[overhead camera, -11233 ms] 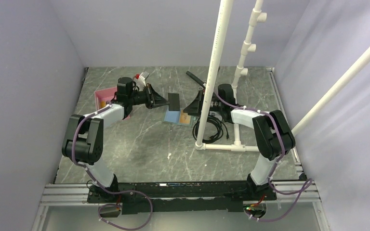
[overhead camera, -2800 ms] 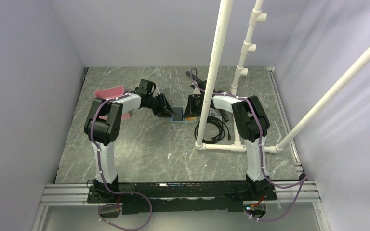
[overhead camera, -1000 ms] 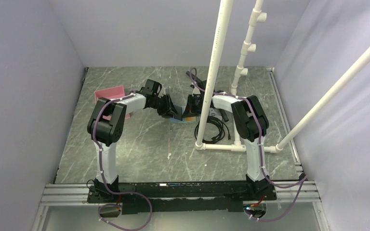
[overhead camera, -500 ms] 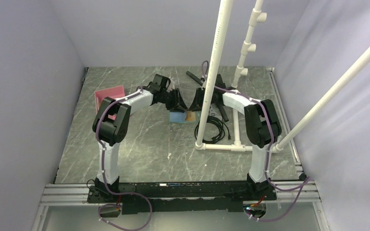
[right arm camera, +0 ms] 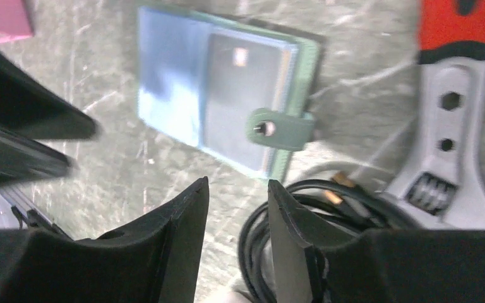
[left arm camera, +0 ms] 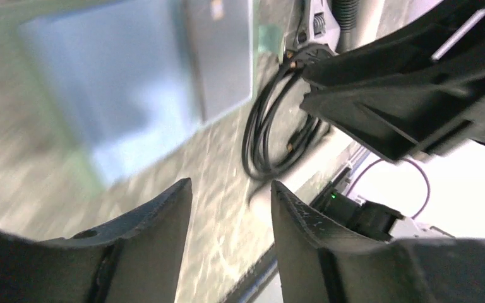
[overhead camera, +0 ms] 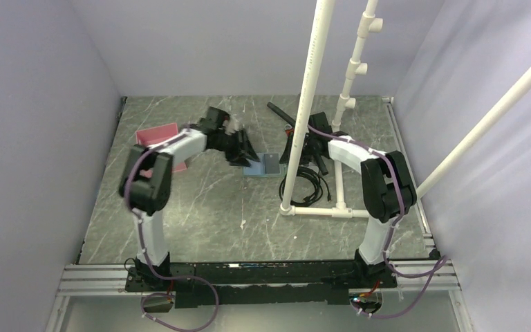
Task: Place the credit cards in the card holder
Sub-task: Insert the credit card into the card holder, then pick up the credit card from the storage box.
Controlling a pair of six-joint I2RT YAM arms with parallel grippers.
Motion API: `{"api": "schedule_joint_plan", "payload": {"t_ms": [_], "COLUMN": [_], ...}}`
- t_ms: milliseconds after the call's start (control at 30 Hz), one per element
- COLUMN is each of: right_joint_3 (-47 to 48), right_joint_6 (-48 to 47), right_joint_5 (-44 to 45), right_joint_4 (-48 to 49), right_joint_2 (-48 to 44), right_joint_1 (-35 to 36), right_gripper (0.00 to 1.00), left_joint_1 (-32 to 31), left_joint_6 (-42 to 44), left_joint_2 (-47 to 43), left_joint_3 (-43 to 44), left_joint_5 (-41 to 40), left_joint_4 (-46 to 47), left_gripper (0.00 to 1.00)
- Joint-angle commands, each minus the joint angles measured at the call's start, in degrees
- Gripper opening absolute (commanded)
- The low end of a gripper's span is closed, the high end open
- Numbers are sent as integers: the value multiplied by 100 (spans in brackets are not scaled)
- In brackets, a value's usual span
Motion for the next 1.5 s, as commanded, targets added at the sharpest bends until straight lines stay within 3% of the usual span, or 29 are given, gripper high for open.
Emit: {"api": "schedule_joint_plan", "payload": {"t_ms": [0,33,100,133,300,500,833,1067,1467], "right_joint_3": [-114,-128,-235,-315,-588,-706,-702,-655,-616], "right_joint_6": [-224,-225,-198,-169,-54,18,-23,-41,-1], "right_joint_5": [136,129,56,-14,-350,-574,-664,-737,-938], "right_joint_4": [443,480,630,714,963,1086,1091,1104,1163], "right_joint_2": [-419,-438,-517,-574,-871,-1173,-1203,-1068,-886], "right_joint_1": [352,411,485,498,503,503,503,503,503], "right_gripper": [43,43,43,43,44,44,44,43,43], "left_joint_1": [1164,1321,1536,1631,2072,2311,2696,2925,2979], "left_joint_6": [1164,1500,2027,2168,2300,2392,2622,2856,2977], "left_joint_2": [-1848,-2106,-2459,-2558,-2650,-1493,-177,140,736], "left_joint_3": [-112,9,287,424,677,1172,2260,2341,2423], "left_joint_5": [49,-335,-1513,-2199,-4888,-6304,-7026,-7060,-7216], "left_joint_4": [-1634,-2177,-3151,-3539,-4207,-4190,-4077,-3803,-3571], "left_gripper": [58,66,96,99,98,88,85,79,81]}}
